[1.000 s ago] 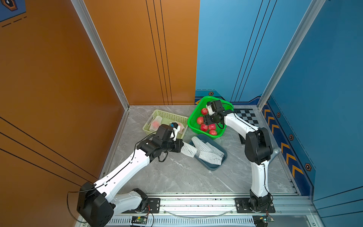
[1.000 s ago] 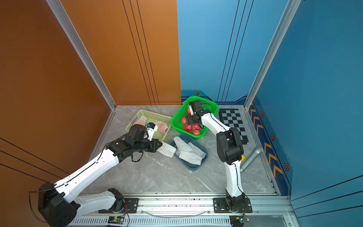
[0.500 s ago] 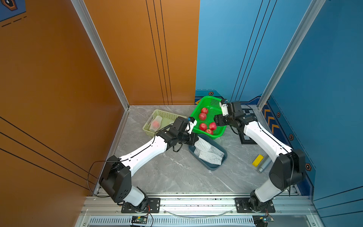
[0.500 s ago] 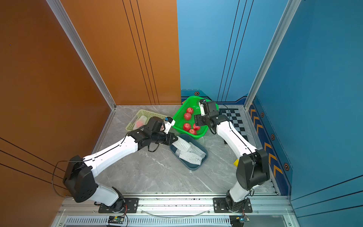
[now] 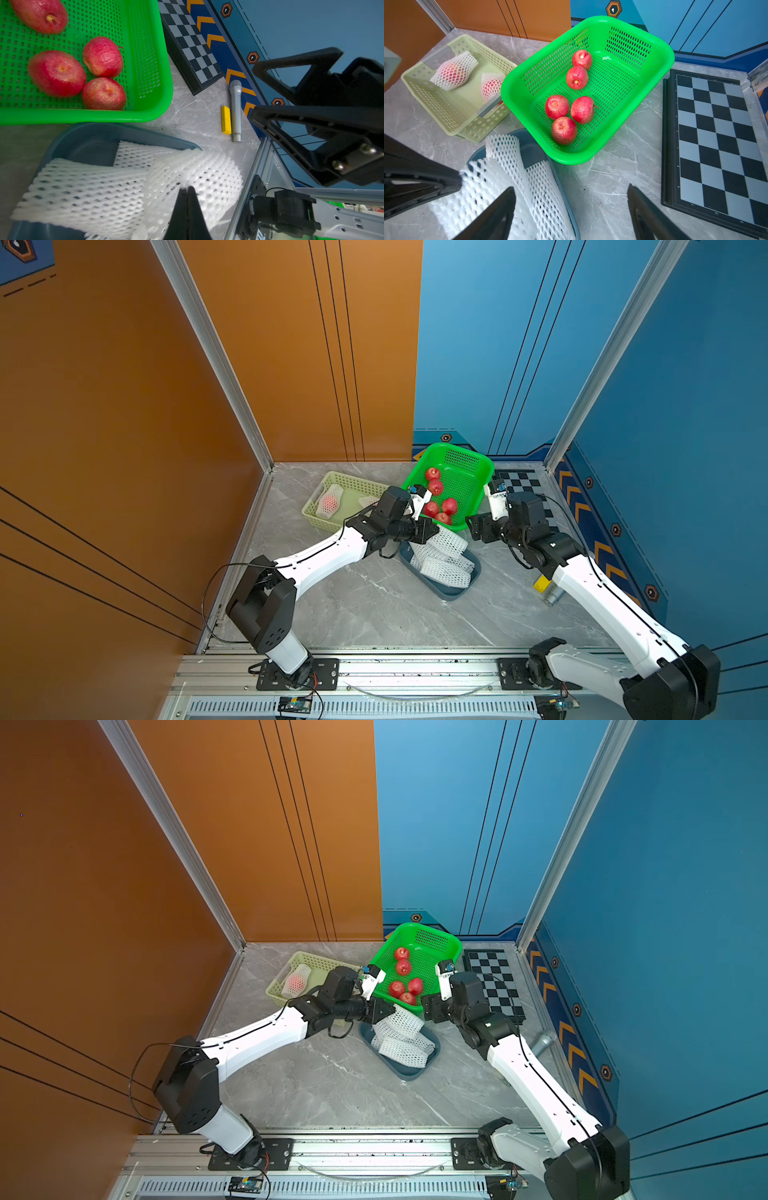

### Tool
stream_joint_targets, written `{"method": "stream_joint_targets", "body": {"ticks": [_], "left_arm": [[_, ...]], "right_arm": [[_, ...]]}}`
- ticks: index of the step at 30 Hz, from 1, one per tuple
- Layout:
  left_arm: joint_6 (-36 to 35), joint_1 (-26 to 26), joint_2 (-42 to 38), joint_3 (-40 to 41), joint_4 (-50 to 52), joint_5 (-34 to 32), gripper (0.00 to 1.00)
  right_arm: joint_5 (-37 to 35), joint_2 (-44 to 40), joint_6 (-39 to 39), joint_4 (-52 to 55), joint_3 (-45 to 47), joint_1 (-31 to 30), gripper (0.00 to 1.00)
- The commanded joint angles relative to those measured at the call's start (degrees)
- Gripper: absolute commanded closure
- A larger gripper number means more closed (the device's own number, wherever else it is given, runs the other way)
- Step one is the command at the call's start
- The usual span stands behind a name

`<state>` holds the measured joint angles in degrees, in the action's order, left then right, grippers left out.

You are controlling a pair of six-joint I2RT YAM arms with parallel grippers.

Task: Remove foam nets from apples
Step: Place the foam net into the storage box.

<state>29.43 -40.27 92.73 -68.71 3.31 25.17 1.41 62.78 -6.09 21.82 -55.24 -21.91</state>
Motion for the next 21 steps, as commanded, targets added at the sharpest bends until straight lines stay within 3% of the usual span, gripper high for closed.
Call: {"method": "stream_joint_targets", "body": {"ticks": [1, 7, 9, 10, 14, 17, 19, 21], "left_arm": [[1.6, -0.8, 1.6, -1.5, -3.4, 2.3, 1.0], [2.0, -1.4, 4.7, -0.3, -4.5, 2.2, 1.0], [2.6, -1.3, 6.1, 0.4, -5.3, 2.1, 1.0], [2.8, -1.4, 6.5, 0.8, -5.7, 2.0, 1.0], [3.3, -1.4, 7.6, 1.8, -7.1, 1.1, 1.0], [2.7, -1.3, 7.7, 2.4, -7.1, -0.6, 0.99], [2.6, -1.1, 8.0, 2.7, -7.1, -1.1, 0.96], [2.5, -0.9, 8.3, 2.9, -7.0, -1.2, 0.92]], "right_arm": [[-0.4, -3.3, -1.2, -1.5, 1.6, -0.6, 0.14], [1.5, -5.7, -0.7, -1.4, 2.8, -0.8, 0.14], [4.4, -5.5, -1.2, -2.4, 3.6, -1.3, 0.19], [5.6, -5.4, -1.7, -3.2, 4.3, -1.6, 0.23], [11.1, -3.9, -5.0, -7.7, 7.4, -2.6, 0.59], [13.0, -1.8, -7.6, -11.6, 10.1, -4.2, 0.77], [13.5, -0.1, -8.7, -14.1, 11.7, -5.4, 0.83], [13.3, 1.9, -9.5, -16.4, 12.7, -6.8, 0.84]]}}
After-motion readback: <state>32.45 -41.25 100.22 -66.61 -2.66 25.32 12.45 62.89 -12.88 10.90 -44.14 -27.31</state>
